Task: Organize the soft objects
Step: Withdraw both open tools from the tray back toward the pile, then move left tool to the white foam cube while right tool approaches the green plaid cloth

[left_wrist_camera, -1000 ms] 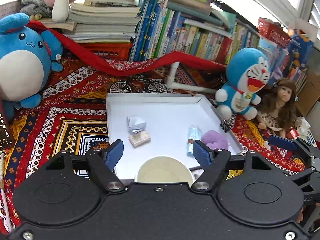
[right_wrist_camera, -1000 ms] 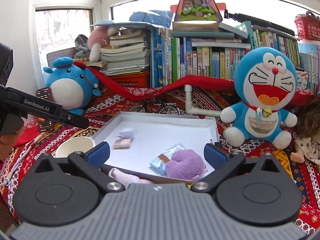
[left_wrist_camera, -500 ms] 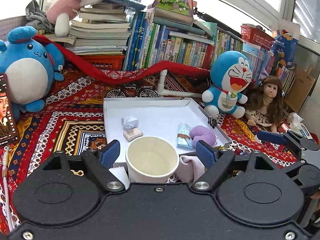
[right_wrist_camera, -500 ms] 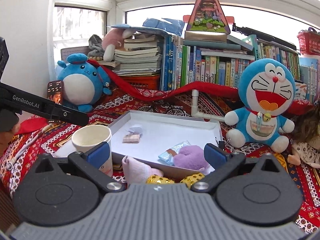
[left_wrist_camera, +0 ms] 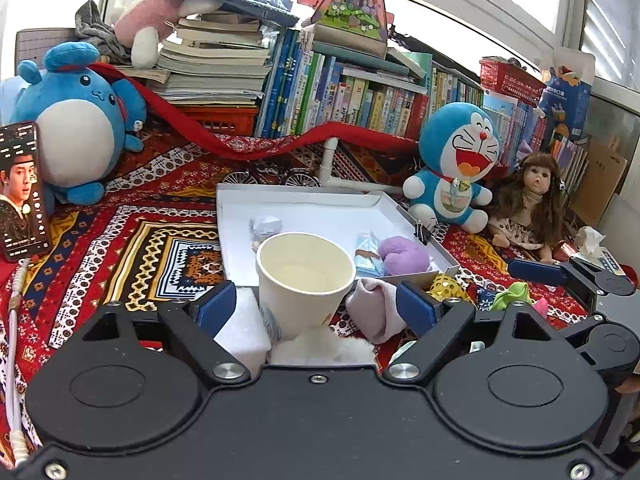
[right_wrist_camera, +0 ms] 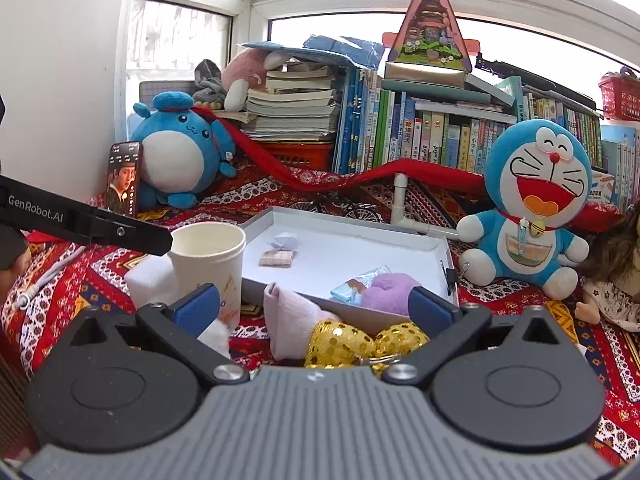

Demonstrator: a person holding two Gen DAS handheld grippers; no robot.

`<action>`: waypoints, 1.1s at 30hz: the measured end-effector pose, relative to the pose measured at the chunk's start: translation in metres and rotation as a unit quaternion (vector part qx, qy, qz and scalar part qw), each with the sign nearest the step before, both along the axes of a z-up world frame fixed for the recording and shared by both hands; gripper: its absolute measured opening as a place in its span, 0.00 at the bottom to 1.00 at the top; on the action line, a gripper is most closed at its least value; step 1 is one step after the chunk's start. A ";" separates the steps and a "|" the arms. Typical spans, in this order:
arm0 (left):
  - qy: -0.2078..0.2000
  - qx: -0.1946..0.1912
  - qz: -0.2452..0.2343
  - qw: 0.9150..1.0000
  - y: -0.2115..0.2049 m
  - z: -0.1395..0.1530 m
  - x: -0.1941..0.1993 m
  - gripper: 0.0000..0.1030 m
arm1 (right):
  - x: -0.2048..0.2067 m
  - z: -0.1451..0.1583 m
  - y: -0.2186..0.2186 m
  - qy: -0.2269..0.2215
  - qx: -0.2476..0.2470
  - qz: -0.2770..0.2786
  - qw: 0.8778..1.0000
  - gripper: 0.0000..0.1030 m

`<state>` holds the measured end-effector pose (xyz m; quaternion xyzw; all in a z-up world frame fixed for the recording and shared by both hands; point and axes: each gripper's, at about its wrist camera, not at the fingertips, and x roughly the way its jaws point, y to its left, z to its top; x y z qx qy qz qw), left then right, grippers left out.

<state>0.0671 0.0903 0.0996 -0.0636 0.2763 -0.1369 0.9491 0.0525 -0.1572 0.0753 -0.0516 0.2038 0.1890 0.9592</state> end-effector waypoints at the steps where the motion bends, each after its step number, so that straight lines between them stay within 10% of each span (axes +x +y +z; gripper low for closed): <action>1: -0.002 0.001 0.001 1.000 0.000 -0.001 -0.001 0.86 | -0.001 -0.002 0.001 0.000 -0.002 0.000 1.000 1.00; 33: 0.014 0.019 0.070 0.997 0.016 -0.067 -0.014 1.00 | -0.022 -0.050 0.024 0.023 -0.014 0.004 1.000 1.00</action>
